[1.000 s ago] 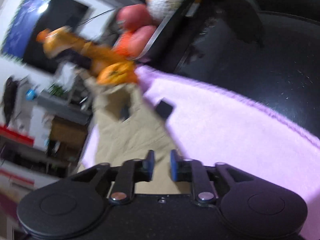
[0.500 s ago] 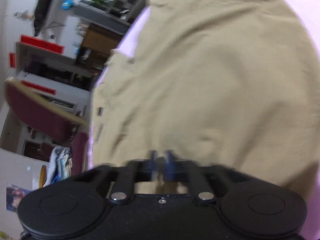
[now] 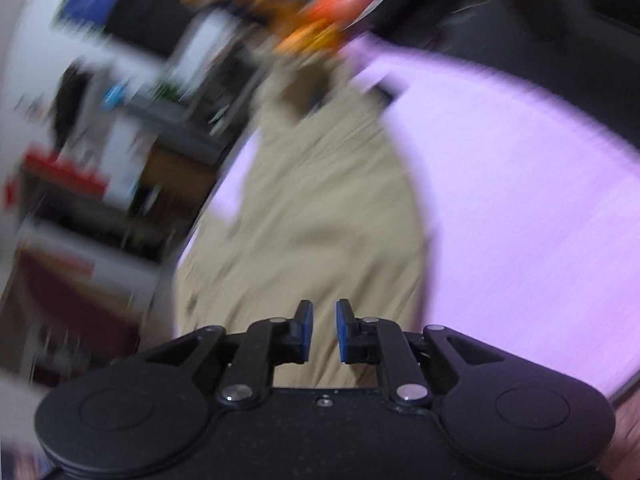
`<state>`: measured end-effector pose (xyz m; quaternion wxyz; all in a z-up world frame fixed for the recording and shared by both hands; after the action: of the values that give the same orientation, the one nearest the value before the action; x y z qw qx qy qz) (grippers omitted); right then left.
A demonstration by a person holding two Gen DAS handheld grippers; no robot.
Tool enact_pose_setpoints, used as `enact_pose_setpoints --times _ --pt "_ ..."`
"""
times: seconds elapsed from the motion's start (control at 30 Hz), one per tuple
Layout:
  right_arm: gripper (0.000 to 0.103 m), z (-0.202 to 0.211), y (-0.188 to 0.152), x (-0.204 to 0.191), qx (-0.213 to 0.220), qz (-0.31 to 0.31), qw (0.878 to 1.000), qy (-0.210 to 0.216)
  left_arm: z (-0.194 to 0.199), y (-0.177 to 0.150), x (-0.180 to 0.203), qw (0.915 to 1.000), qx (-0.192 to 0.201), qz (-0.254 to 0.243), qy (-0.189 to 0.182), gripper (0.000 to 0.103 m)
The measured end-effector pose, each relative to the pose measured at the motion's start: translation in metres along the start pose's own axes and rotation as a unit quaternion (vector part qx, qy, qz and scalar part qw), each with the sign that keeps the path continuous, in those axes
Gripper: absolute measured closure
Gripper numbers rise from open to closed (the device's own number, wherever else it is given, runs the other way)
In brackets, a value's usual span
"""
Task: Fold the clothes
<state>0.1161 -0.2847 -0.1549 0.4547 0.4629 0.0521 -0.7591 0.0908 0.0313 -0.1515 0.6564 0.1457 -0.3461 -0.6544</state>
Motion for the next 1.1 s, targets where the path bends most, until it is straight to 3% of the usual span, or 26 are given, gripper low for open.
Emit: enact_pose_setpoints --times 0.13,0.17,0.23,0.33,0.4,0.47,0.57,0.7,0.77,0.9,0.97,1.1 --pt "0.087 -0.023 -0.037 -0.012 -0.082 0.051 0.995 -0.032 -0.02 -0.016 0.01 0.9976 -0.036 -0.051 0.029 0.095" --pt "0.093 -0.025 -0.041 -0.014 -0.092 0.063 0.993 -0.04 -0.021 -0.017 0.01 0.9968 -0.04 -0.059 0.036 0.092" --pt "0.103 -0.005 -0.022 -0.027 -0.056 0.081 0.994 -0.041 -0.02 -0.016 0.01 0.9952 -0.046 -0.071 0.049 0.092" --pt "0.101 0.026 0.007 -0.047 -0.002 0.109 0.993 -0.043 -0.016 -0.014 0.005 0.993 -0.051 -0.084 0.066 0.096" --pt "0.093 0.047 0.026 -0.06 0.034 0.127 0.99 -0.045 -0.002 0.0 0.005 0.995 -0.023 -0.077 0.06 0.096" --pt "0.091 0.069 0.045 -0.073 0.07 0.145 0.986 -0.046 0.017 0.022 0.019 0.9958 0.025 -0.077 0.043 0.096" --pt "0.084 0.102 0.074 -0.094 0.124 0.171 0.976 -0.047 0.046 0.058 0.058 0.9904 0.1 -0.095 0.012 0.095" --pt "0.079 0.14 0.122 -0.128 0.205 0.229 0.951 -0.043 0.047 0.089 0.125 0.9827 0.143 -0.115 -0.025 0.093" --pt "0.078 0.145 0.15 -0.136 0.237 0.244 0.94 -0.041 0.029 0.098 0.159 0.9813 0.14 -0.126 -0.038 0.087" --pt "0.078 0.123 0.192 -0.118 0.264 0.247 0.932 -0.026 -0.026 0.089 0.214 0.9815 0.098 -0.158 -0.043 0.085" --pt "0.078 0.102 0.201 -0.086 0.255 0.24 0.936 -0.038 -0.052 0.074 0.23 0.9799 0.072 -0.181 -0.041 0.085" --pt "0.078 0.056 0.201 -0.025 0.201 0.172 0.963 -0.05 -0.087 0.039 0.246 0.973 0.023 -0.219 -0.068 0.085"
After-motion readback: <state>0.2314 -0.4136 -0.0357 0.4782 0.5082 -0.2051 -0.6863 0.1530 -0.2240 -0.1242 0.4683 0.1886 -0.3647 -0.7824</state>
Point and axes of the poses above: each gripper's, at about its wrist camera, not at the fingertips, and z roughly against the way its jaws point, x to its right, y to its top, the point moved 8 cm from there along -z, roughly the way its jaws point, and after that the axes turned 2 degrees about z, right-handed, at the moved point
